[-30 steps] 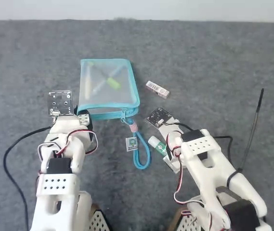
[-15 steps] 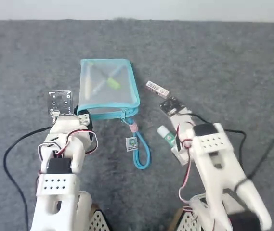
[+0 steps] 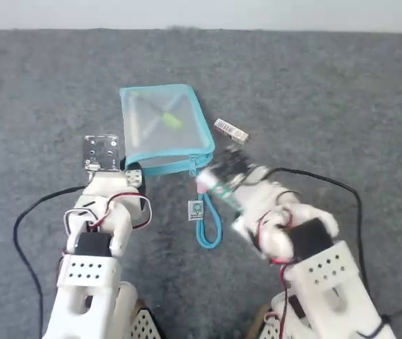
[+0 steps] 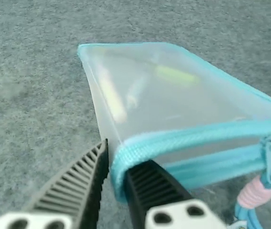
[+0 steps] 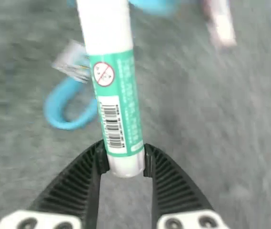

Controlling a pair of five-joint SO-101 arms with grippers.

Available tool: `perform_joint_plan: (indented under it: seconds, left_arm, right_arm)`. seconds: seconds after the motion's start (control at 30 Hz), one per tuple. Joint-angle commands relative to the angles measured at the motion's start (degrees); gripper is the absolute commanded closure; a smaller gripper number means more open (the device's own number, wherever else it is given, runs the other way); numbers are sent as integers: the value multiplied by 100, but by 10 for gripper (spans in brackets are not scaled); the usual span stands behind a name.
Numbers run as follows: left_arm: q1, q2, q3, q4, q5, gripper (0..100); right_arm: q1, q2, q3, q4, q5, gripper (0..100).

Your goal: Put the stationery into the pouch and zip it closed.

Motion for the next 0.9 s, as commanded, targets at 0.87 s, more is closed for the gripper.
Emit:
perform_joint_plan:
  seconds: [0.87]
  left_arm:
    - [527,-132,110,-281,-290,987]
  right_arm:
    - [13,5174,-4756,866,-1284,991]
